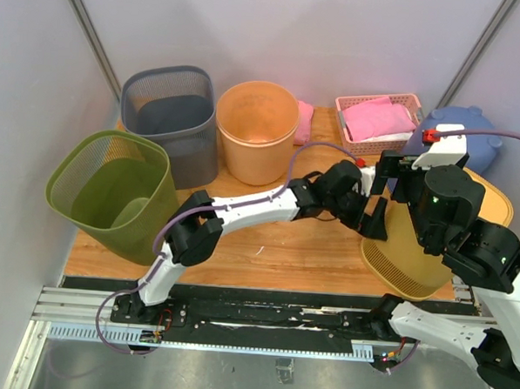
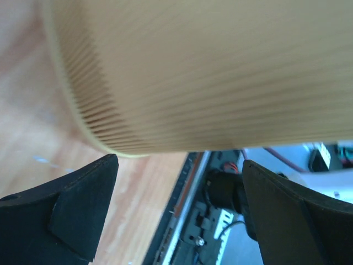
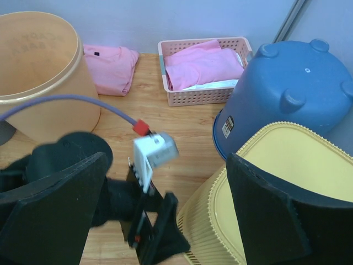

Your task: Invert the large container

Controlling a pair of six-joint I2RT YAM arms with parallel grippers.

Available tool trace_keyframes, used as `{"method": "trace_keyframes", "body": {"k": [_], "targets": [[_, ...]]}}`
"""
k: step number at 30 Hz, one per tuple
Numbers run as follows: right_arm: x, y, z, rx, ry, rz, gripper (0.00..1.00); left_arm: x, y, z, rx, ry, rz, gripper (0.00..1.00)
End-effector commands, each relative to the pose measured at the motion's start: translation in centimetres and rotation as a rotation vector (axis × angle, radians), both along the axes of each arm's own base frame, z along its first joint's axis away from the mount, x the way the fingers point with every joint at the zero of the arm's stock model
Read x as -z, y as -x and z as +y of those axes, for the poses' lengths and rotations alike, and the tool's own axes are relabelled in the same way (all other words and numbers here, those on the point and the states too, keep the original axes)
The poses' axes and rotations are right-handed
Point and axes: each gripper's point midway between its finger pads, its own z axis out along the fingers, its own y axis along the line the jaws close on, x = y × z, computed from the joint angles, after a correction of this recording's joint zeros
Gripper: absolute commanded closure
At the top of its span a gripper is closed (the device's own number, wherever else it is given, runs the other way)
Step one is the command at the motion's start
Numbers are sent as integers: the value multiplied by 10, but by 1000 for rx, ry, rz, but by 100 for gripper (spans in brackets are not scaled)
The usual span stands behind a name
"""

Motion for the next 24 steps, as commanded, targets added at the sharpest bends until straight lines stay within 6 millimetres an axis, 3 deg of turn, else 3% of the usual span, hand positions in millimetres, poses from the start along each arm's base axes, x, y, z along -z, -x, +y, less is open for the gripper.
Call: {"method": "trace_keyframes", "body": {"k": [1,4,7,9,14,20,24], "targets": [[-3,-1,-1,10,-26,-7,9,-28,37,-9,180,92,-68,1],[-2,0,-2,14,-25,-6,9,-33,33,10,169,42,-164,1],[-1,0,-4,20,-19,-7,9,-35,29,42,124,-36,-250,1],[0,-1,-6,31,-8,-6,9,-22,31,75,91,-115,-291,1],[13,-10,-5,81,32,45,4,-29,26,158,-57,-268,-414,1],[82,-33,16,22,-43,343,1,-61,14,242,-309,-357,-506,1],[128,-34,40,-61,-37,485,1,-82,-5,289,-493,-324,-443,1]]}}
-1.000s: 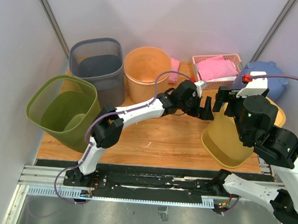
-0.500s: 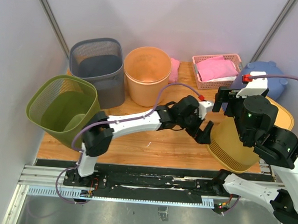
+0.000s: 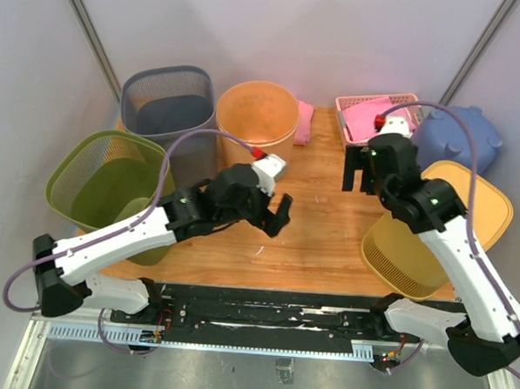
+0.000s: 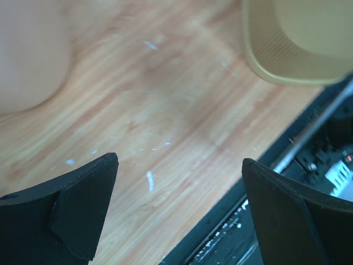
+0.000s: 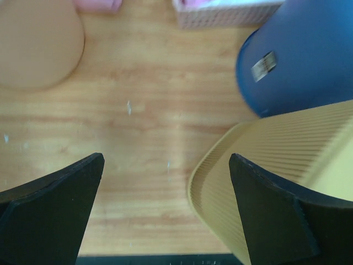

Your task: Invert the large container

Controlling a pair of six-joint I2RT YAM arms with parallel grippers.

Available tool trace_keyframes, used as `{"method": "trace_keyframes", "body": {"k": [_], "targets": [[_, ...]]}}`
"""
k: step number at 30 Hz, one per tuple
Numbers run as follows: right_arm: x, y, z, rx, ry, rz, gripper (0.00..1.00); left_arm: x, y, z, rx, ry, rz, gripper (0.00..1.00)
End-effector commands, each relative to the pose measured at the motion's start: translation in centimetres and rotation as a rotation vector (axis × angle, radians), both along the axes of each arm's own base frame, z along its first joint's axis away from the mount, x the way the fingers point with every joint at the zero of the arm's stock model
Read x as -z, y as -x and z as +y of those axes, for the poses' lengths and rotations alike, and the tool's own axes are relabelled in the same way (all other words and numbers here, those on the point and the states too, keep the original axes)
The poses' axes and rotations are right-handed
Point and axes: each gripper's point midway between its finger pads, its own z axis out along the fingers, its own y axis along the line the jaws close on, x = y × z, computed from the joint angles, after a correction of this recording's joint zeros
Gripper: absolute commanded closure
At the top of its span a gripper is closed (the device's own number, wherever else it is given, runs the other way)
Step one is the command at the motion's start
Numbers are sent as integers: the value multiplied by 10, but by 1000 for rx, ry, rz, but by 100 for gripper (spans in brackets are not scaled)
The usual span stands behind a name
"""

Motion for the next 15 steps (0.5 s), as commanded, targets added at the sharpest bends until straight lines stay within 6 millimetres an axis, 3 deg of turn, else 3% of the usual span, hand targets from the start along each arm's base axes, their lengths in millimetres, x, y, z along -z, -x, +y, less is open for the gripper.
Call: {"method": "trace_keyframes", "body": {"k": [1,4,6,10,15], "targets": [[59,12,24,-91,-42,213,1,-16,-34,63,-268,28,-9,1],[83,16,3,8,57,281,1,-39,-41,74,-312,108,-31,1],[87,20,-19,109,138,301,1,-53,-46,74,-328,134,-50,1],[85,35,-58,279,283,314,1,-76,-61,70,-360,158,-83,1],[80,49,-76,354,307,302,1,-111,-91,67,-419,193,-113,1]]}}
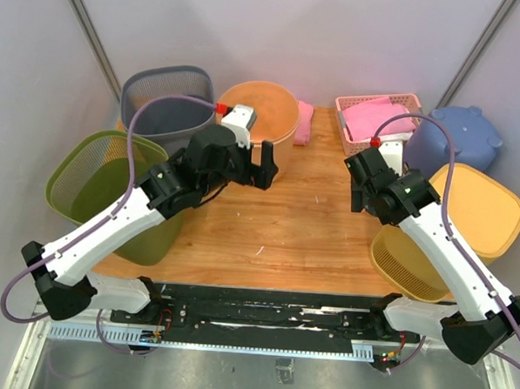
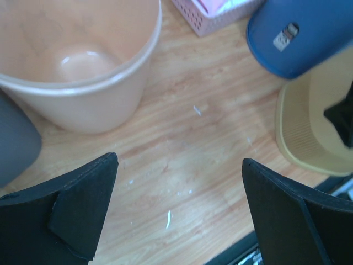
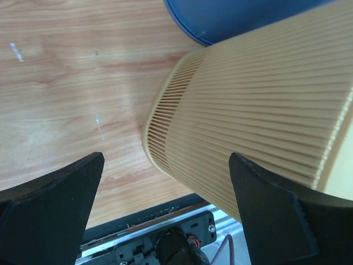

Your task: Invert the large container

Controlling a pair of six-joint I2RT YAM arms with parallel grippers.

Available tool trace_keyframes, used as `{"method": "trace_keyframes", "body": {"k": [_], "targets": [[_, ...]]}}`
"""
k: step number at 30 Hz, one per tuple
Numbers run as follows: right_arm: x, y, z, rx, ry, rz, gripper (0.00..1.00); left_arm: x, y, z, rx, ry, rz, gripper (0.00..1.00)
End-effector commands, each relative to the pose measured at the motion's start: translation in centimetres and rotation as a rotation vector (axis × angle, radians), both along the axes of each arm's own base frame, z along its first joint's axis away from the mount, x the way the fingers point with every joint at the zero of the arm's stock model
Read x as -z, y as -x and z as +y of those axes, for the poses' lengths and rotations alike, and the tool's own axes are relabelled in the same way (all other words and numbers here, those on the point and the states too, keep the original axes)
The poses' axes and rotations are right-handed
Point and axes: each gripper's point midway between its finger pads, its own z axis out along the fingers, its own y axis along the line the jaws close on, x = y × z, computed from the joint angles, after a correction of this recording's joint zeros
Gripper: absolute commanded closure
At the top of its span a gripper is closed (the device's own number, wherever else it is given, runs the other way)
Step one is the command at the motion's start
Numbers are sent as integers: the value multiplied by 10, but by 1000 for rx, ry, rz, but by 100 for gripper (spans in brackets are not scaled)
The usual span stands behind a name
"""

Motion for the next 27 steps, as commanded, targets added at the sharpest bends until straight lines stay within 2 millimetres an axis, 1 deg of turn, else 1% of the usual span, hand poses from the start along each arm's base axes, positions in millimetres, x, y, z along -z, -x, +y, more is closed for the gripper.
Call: {"method": "trace_keyframes", "body": {"k": [1,3,4,7,8,12,14,15,16,17,19,21,25,27], "targets": [[-11,23,-37,130,99,-27,1,-39,-29,3,-87,40,-58,1],[-15,23,-35,118,69,-39,0,-51,-42,1,-105,25,-89,1],[-17,22,-30,97,40,-50,0,-55,-50,-1,-111,15,-105,1],[-23,14,-12,18,-64,-106,1,-60,-73,-11,-101,-33,-147,1],[-25,10,-5,-13,-105,-132,1,-59,-81,-17,-86,-55,-165,1],[-42,2,20,-131,-256,-249,1,-42,-110,-41,-11,-147,-181,1],[-49,1,24,-153,-278,-274,1,-30,-126,-50,24,-176,-153,1],[-52,1,24,-154,-280,-283,1,-23,-132,-53,42,-188,-134,1],[-54,1,23,-155,-276,-286,1,-10,-139,-56,59,-206,-110,1],[-56,2,21,-150,-270,-290,1,-4,-144,-57,64,-219,-103,1],[-58,3,18,-147,-260,-295,1,12,-147,-62,91,-253,-82,1],[-59,4,16,-143,-258,-301,1,32,-150,-66,108,-288,-46,1],[-60,5,16,-140,-263,-310,1,70,-154,-69,113,-335,21,1],[-61,5,15,-140,-263,-312,1,78,-153,-71,122,-331,44,6]]}}
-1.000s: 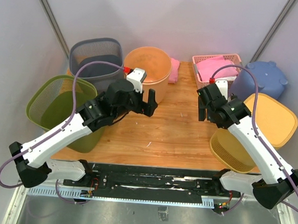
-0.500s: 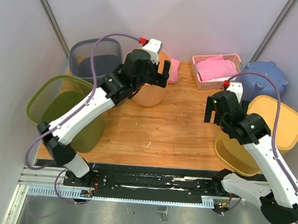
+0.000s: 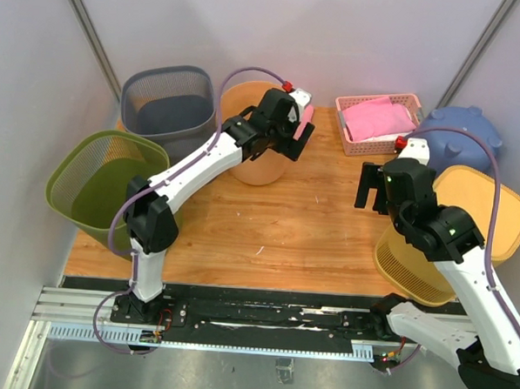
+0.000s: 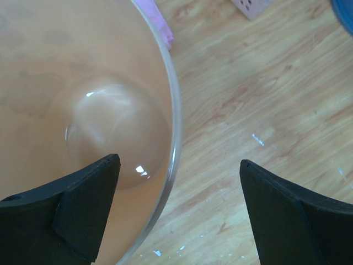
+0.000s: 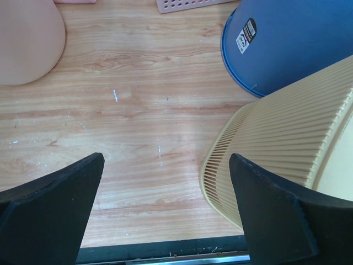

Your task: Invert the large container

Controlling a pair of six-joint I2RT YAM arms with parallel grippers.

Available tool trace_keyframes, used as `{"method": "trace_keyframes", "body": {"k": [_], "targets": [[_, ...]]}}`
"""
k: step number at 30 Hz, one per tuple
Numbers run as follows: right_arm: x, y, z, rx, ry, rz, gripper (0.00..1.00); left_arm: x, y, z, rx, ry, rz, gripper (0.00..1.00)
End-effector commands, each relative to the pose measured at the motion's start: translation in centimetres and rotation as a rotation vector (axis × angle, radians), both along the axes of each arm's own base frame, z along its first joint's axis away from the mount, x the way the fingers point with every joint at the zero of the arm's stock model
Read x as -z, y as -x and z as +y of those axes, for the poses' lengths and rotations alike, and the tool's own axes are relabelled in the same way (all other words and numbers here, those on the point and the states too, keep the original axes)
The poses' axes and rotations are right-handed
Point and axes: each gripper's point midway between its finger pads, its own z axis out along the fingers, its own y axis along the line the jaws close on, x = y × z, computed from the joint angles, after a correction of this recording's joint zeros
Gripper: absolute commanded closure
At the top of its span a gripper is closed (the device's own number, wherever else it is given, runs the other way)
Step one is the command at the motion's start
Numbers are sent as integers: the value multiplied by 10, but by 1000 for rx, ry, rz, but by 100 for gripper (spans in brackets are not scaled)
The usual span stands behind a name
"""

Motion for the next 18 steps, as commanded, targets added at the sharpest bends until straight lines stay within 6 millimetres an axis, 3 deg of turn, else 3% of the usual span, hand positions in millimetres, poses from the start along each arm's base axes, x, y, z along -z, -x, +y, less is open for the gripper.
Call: {"method": "trace_keyframes", "body": {"k": [1,7,15,17,18], "targets": [[-7,-1,-4,7,-2,-26,1,4,6,-8,47,10,30,10],[-13,1,-11,33,8,-48,1,-7,29,-23,117,87,75,39],[-28,3,-25,80,38,-96,1,-18,85,-46,184,76,104,83],[-33,2,-26,86,43,-107,1,-25,94,-47,187,99,116,98],[-35,2,-28,90,50,-111,1,-29,99,-47,189,118,125,100]]}}
